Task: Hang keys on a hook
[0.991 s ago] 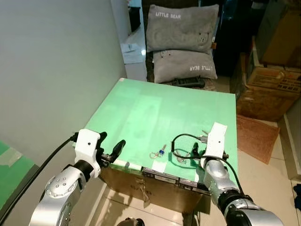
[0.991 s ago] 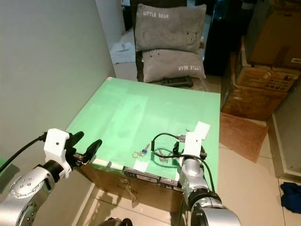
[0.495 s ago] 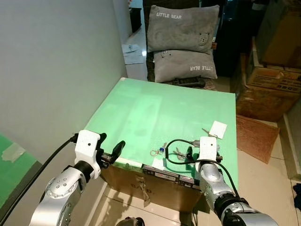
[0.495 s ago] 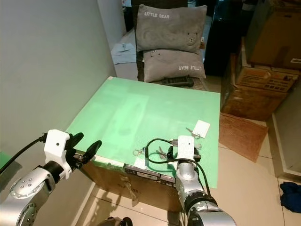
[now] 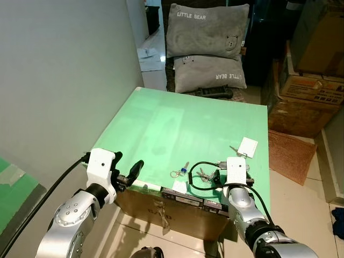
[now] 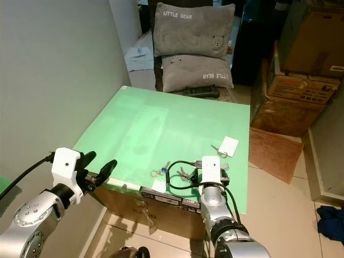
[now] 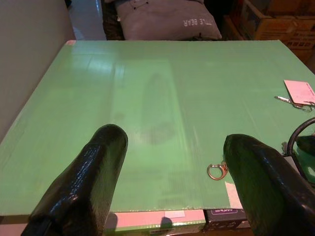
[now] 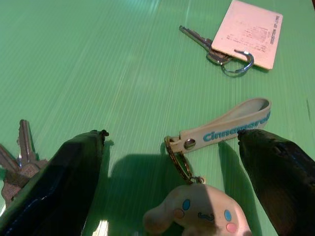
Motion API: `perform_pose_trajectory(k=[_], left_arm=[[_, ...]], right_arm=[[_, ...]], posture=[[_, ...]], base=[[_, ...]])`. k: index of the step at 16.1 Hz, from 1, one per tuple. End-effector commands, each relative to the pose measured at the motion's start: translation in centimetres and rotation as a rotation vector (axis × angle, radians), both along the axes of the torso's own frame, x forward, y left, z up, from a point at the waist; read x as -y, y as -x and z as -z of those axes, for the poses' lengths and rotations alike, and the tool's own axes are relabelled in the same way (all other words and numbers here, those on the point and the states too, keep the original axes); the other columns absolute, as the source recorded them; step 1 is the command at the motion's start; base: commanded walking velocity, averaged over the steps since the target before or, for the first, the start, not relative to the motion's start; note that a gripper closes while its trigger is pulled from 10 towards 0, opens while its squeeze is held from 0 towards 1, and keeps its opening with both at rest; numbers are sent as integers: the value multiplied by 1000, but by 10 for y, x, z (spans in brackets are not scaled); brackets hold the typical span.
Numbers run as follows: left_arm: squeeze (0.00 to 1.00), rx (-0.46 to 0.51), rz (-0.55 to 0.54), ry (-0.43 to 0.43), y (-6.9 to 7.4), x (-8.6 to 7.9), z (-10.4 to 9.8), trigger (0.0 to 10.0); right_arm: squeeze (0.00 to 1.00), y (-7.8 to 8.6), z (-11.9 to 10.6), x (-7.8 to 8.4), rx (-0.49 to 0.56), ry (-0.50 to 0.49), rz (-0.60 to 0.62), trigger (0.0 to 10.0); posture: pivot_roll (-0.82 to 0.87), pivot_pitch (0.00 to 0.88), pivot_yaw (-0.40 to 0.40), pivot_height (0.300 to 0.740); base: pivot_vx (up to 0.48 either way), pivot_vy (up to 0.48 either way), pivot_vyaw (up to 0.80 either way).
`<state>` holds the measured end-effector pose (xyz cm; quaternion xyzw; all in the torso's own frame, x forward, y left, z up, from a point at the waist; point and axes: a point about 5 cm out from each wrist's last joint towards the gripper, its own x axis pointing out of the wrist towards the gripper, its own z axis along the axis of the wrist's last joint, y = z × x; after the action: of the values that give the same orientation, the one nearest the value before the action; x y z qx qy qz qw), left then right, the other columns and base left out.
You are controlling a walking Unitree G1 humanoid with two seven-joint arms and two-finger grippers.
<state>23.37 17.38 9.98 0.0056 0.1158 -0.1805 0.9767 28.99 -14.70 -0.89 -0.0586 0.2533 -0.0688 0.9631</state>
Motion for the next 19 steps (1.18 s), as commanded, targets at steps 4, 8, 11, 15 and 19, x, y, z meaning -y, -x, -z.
perform_pose_trajectory(k=[4,8,11,15,19], left_arm=[[0,4,-11,-3,-1,-1,-1,10000],[0,4,-11,-1,-2,0,-1,10000],[0,4,-12,-2,-2,0,0,10000],[0,9,-7,-1,-3,1,0,10000],[0,10,-4,0,-5,3,0,10000]], right_arm=[[690,4,5,-7,-45,1,-15,0],[690,4,6,-6,-53,1,-13,0],[690,3,5,-4,-51,3,-8,0],[682,1,3,-2,-47,17,-9,0],[878,1,3,0,-55,27,-4,10000]], posture=[[137,113,102,740],[135,110,99,740],[136,104,98,740],[134,89,94,740],[128,80,89,740]], base=[[0,0,0],[0,0,0],[0,0,0],[0,0,0],[0,0,0]])
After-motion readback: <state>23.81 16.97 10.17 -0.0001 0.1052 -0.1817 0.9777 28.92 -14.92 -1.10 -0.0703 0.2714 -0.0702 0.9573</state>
